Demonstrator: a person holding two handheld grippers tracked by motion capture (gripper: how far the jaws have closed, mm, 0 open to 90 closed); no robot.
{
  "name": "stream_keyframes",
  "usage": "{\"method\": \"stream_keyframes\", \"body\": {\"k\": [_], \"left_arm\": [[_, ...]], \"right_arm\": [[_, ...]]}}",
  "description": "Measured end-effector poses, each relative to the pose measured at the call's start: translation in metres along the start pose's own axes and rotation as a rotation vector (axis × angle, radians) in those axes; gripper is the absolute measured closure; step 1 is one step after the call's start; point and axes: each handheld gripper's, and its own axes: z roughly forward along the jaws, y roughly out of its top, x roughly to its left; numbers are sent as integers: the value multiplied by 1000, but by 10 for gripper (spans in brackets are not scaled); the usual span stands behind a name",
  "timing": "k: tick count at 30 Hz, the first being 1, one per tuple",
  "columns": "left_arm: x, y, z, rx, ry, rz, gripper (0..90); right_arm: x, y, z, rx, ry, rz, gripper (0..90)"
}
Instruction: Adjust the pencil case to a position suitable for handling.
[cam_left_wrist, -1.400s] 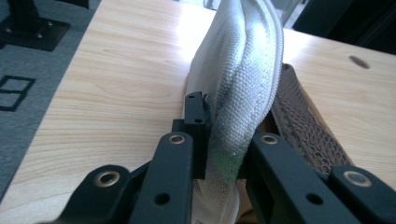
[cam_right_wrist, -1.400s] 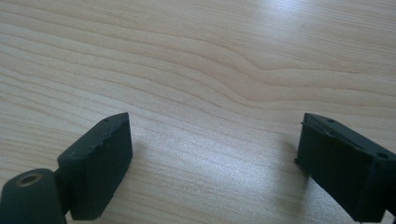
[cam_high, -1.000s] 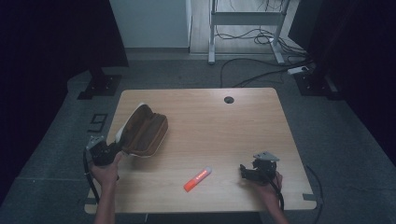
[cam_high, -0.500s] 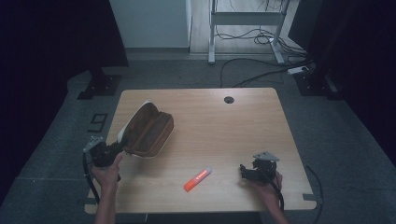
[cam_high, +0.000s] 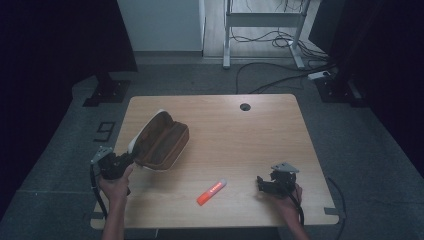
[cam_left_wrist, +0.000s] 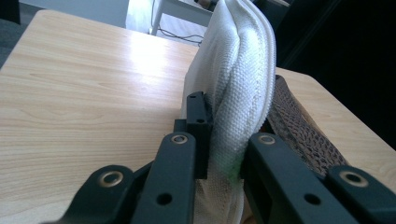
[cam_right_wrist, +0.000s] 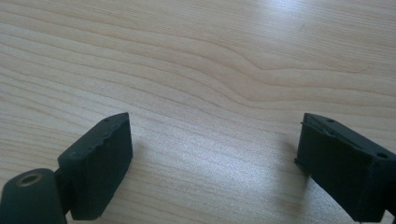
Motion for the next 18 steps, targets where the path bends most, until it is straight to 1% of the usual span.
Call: {"method": "stream_keyframes", "body": {"k": [11,18], "left_arm": [[-12,0,3,9,-30,26,840],[-18,-1,6,18,-50,35,840]], "right_arm": [[0,0,0,0,1,0,104],[0,0,0,0,1,-1,104]]}}
